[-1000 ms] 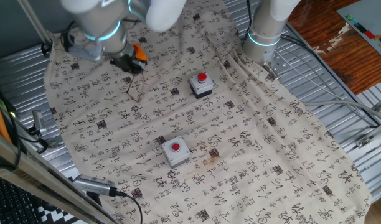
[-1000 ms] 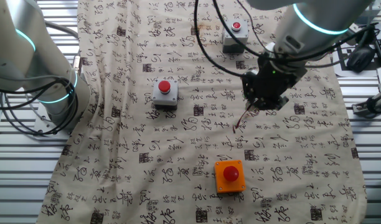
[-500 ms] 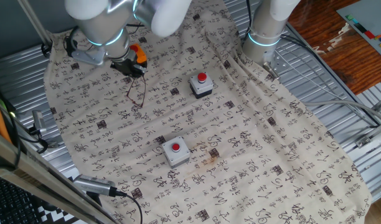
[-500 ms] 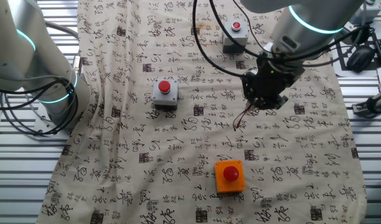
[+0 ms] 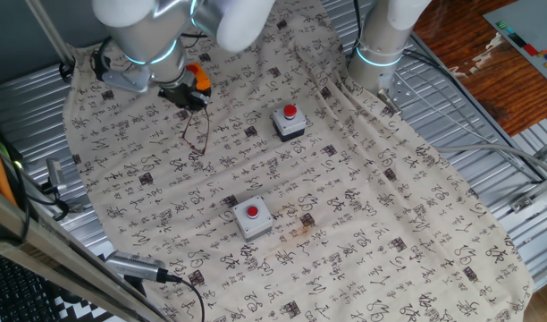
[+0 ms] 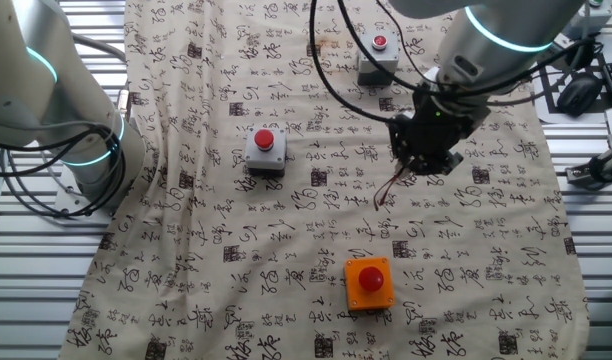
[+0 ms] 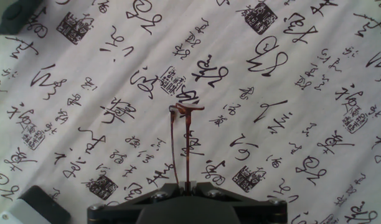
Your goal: Unfold the leg of the glasses (with one hand)
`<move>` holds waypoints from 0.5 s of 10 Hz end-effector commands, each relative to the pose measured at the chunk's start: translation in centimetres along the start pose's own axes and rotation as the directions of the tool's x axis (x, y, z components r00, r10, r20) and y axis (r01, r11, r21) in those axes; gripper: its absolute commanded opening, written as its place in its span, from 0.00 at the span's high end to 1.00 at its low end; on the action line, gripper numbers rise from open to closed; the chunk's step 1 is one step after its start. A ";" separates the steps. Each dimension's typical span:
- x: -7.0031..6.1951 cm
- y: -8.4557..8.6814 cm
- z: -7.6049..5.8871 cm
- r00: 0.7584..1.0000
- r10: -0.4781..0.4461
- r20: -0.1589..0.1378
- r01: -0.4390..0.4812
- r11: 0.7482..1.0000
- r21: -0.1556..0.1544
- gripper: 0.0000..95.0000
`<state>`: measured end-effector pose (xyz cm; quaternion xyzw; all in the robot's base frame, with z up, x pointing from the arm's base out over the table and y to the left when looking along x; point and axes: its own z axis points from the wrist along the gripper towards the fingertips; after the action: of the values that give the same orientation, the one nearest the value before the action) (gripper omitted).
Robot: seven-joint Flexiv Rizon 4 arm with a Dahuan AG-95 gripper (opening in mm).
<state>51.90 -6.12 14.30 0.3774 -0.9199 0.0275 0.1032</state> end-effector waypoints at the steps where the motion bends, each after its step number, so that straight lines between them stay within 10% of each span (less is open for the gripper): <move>1: 0.5 -0.3 -1.2 1.000 -0.010 0.001 0.010 1.000 -0.009 1.00; 5: 4.4 -1.6 -2.3 0.997 -0.078 -0.015 0.078 0.997 0.001 1.00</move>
<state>50.18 -10.10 17.41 0.4142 -0.9031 0.0265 0.1105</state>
